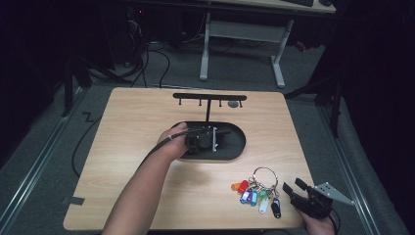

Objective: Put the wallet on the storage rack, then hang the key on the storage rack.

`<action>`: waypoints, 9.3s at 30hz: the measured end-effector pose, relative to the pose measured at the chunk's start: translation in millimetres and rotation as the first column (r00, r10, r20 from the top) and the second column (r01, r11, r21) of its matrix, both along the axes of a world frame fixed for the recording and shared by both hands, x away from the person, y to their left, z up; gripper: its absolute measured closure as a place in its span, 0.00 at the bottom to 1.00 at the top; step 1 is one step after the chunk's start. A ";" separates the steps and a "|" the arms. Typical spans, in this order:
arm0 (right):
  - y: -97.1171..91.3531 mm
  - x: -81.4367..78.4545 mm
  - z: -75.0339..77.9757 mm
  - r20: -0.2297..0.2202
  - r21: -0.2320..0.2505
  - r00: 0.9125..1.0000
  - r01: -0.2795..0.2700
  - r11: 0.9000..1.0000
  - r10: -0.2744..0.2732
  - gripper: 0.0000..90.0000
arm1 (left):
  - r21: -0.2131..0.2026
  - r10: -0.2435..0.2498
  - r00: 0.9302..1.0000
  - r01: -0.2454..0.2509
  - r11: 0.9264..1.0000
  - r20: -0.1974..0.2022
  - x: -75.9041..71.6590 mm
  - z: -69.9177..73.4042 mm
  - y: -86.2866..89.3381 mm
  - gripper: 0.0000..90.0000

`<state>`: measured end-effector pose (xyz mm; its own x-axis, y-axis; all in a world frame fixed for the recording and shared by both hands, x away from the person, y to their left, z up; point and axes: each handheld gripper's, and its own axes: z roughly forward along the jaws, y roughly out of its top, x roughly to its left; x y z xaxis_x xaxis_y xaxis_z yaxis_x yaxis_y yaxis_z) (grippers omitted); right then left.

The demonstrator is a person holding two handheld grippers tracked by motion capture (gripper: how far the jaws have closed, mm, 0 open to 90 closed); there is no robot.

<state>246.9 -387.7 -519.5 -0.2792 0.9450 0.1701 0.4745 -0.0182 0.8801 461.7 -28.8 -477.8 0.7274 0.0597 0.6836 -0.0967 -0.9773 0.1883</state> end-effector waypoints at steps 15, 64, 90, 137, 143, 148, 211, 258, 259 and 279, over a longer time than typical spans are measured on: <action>1.8 0.0 0.1 -0.007 -0.003 1.000 -0.006 1.000 0.006 0.43 | -0.025 0.058 0.991 -0.062 0.998 -0.123 -3.6 -2.9 8.7 0.65; 5.7 0.7 0.3 -0.013 -0.020 1.000 -0.027 0.999 0.027 0.43 | -0.472 0.118 0.935 -0.275 0.838 -0.336 -89.3 -6.7 76.8 0.68; 10.1 1.6 -3.6 -0.042 -0.062 0.998 -0.042 0.997 0.040 0.44 | -0.643 0.194 0.868 -0.472 0.603 -0.457 -174.9 -42.3 189.7 0.56; 130.3 137.3 54.7 -0.697 -0.342 0.716 -0.295 0.892 -0.031 0.60 | -0.616 -0.008 0.915 -0.265 0.741 -0.404 -192.0 -43.4 161.8 0.54; 129.2 146.4 39.5 -0.761 -0.302 0.647 -0.277 0.912 -0.055 0.66 | -0.609 0.006 0.915 -0.272 0.745 -0.402 -191.5 -43.3 162.4 0.54; 131.7 148.9 31.4 -0.786 -0.307 0.614 -0.290 0.907 -0.070 0.69 | -0.612 0.010 0.915 -0.278 0.740 -0.404 -191.1 -42.6 164.0 0.54; 139.2 95.8 152.6 -0.696 -0.450 0.709 -0.554 0.701 0.113 0.94 | -0.615 0.031 0.911 -0.301 0.729 -0.410 -187.7 -44.7 169.2 0.54; 158.1 133.6 196.5 -0.642 -0.487 0.757 -0.526 0.697 0.123 0.94 | -0.661 0.154 0.905 -0.398 0.636 -0.397 -175.2 -43.3 203.8 0.55; 158.3 135.2 197.1 -0.640 -0.486 0.758 -0.524 0.700 0.124 0.94 | -0.659 0.154 0.904 -0.399 0.638 -0.398 -175.7 -43.3 204.6 0.55; 167.1 190.7 211.7 -0.600 -0.464 0.789 -0.480 0.744 0.135 0.94 | -0.660 0.169 0.901 -0.411 0.629 -0.400 -188.3 -44.1 217.6 0.55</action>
